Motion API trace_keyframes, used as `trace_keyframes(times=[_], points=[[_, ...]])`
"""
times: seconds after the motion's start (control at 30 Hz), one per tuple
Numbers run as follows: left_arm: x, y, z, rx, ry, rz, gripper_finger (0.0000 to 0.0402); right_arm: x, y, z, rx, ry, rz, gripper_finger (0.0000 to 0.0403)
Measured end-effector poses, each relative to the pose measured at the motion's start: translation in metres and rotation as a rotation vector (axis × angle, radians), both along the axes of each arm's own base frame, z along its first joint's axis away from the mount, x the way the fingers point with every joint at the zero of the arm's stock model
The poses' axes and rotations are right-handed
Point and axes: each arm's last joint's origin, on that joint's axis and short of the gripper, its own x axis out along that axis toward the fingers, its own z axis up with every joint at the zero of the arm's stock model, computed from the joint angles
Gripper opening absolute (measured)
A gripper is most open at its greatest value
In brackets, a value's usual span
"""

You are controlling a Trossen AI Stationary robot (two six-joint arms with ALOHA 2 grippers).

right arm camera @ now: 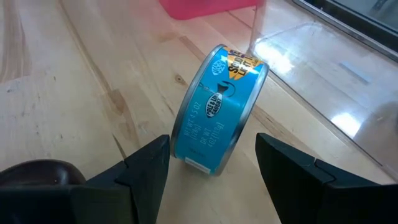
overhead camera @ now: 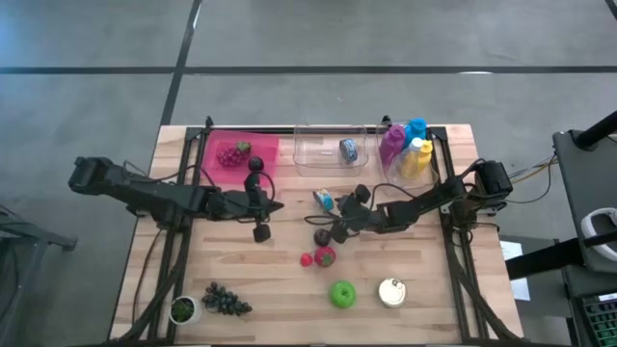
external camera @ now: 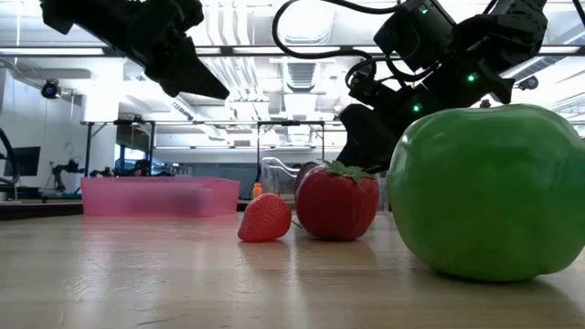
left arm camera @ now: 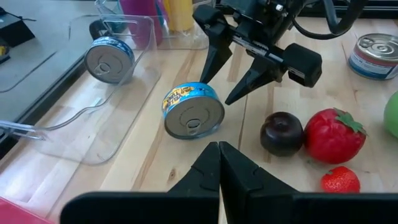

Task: Pick & Place Food Item
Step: Put the light blue tuna can into the left transparent bin

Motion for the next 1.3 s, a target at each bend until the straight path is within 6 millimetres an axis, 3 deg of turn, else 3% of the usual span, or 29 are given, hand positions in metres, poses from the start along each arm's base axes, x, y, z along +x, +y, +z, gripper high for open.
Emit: trace_keyframes(times=[1.1, 1.3], points=[[0.0, 0.0002, 0.0001, 0.0, 0.001, 0.001, 0.0001, 0.0006, -0.0004, 0.0007, 0.009, -0.015, -0.008, 0.0233], [0.0, 0.0002, 0.0001, -0.001, 0.001, 0.001, 0.0001, -0.0004, -0.0025, 0.0017, 0.0, -0.061, -0.116, 0.0234]])
